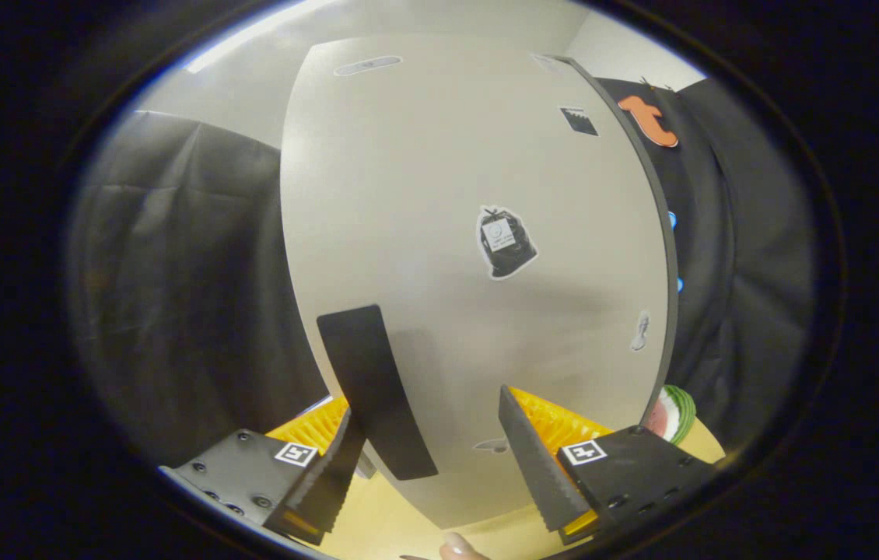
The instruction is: Open the shoe cabinet door, grab the shoes and put them into the shoe cabinet, then close the shoe cabinet door.
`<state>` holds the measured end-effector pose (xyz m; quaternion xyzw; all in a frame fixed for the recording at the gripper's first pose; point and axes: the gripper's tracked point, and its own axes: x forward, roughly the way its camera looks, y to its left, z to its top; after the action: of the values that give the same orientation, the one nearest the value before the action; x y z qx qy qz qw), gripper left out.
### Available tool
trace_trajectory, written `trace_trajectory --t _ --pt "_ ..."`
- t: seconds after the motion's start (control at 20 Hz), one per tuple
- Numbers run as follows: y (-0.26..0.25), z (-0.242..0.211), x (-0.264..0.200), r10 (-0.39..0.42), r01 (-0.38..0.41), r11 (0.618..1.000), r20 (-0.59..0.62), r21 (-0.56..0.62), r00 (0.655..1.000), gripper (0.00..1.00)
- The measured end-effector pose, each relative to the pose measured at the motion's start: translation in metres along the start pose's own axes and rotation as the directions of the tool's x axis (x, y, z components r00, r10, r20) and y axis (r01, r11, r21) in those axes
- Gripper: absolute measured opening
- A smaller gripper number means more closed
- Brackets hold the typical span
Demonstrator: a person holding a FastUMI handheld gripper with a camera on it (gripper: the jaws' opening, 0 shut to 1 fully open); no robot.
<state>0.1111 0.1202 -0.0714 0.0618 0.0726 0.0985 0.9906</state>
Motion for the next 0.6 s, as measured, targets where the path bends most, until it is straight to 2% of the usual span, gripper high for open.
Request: trace_trajectory --t 0.6 --pt "0.048 0.001 0.049 -0.073 0.075 0.994 0.027 -0.074 0.997 0.98"
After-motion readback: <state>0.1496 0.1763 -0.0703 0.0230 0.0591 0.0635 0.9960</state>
